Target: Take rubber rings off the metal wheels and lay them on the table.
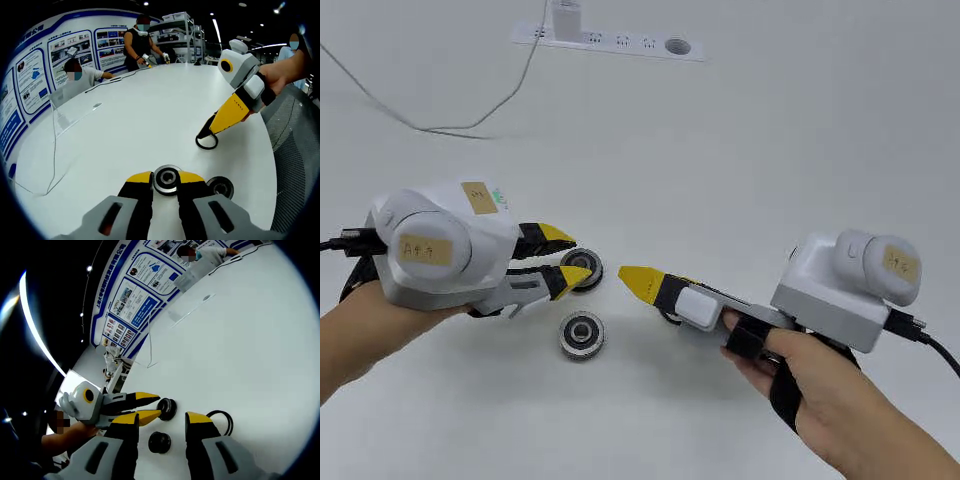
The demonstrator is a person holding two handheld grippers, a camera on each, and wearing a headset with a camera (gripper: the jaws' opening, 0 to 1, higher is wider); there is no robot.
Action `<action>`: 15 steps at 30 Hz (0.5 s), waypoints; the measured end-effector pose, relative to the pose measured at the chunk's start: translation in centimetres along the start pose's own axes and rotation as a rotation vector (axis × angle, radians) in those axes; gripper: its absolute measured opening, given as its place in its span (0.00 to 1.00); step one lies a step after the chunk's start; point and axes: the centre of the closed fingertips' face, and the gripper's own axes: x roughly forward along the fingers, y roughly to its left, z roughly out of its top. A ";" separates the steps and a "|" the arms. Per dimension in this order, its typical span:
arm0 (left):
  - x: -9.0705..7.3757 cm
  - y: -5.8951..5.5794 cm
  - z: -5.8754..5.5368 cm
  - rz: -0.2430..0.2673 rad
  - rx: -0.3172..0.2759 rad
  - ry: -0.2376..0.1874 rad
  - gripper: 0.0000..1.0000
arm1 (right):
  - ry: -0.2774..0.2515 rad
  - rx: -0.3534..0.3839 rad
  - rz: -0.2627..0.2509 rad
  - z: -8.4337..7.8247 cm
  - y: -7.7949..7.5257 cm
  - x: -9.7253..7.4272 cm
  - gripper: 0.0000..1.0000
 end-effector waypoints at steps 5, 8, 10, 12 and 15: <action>0.1 -0.1 -0.1 -0.013 -0.009 -0.003 0.16 | 0.002 0.005 -0.001 0.0 -0.1 0.2 0.38; 0.2 -0.2 -0.4 -0.018 -0.008 0.004 0.15 | 0.004 0.008 0.000 0.0 -0.1 0.2 0.38; 0.2 -0.2 -0.4 -0.021 -0.019 -0.001 0.14 | 0.005 0.010 0.002 0.0 -0.1 0.3 0.38; 0.2 -0.2 -0.4 -0.021 -0.021 -0.003 0.14 | 0.005 0.011 0.009 0.0 0.1 0.4 0.38; 0.2 -0.2 -0.4 -0.024 -0.012 -0.002 0.14 | 0.005 0.011 0.017 0.1 0.4 0.5 0.38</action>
